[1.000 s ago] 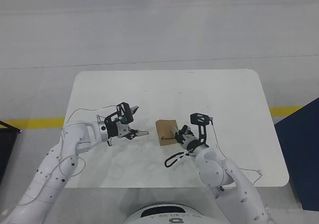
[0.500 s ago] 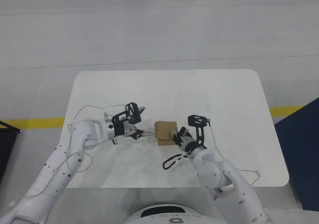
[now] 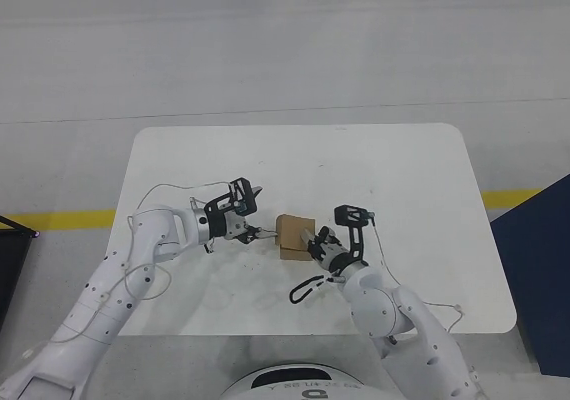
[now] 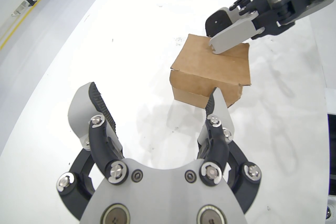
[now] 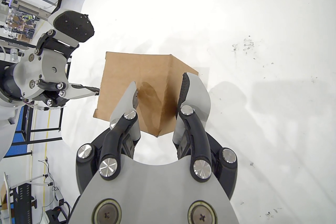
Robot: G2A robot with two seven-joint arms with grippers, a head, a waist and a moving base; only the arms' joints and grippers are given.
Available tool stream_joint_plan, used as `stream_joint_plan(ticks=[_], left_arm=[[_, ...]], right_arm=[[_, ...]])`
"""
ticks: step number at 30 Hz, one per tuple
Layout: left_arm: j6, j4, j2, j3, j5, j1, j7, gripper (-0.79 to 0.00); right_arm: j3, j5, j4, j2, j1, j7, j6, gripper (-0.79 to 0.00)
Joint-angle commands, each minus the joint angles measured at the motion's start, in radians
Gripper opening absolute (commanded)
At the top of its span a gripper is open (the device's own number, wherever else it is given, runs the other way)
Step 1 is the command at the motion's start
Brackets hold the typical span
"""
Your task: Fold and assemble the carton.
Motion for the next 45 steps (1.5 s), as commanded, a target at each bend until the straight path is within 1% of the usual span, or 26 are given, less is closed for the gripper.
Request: stream_joint_plan(ticks=[1, 17, 22, 35, 39, 45], left_arm=[[0.002, 0.003, -0.001, 0.002, -0.001, -0.001, 0.001, 0.000], [0.000, 0.032, -0.013, 0.040, -0.001, -0.035, 0.006, 0.000], [-0.005, 0.042, -0.015, 0.046, -0.007, -0.042, 0.001, 0.000], [-0.009, 0.055, -0.018, 0.054, -0.020, -0.045, -0.015, 0.000], [-0.010, 0.060, -0.015, 0.046, -0.024, -0.041, -0.019, 0.000], [-0.012, 0.056, -0.010, 0.028, -0.030, -0.028, -0.026, 0.000]], right_arm=[[0.004, 0.004, -0.003, 0.001, -0.003, 0.001, -0.004, -0.428], [0.001, 0.013, -0.002, 0.002, 0.004, 0.023, -0.015, -0.416], [0.000, 0.002, -0.001, 0.003, 0.004, 0.034, -0.013, -0.425], [-0.011, -0.034, 0.006, 0.004, 0.010, 0.053, 0.009, -0.471], [-0.015, -0.042, 0.008, 0.003, 0.013, 0.056, 0.017, -0.508], [-0.018, -0.046, 0.009, 0.003, 0.016, 0.058, 0.021, -0.514]])
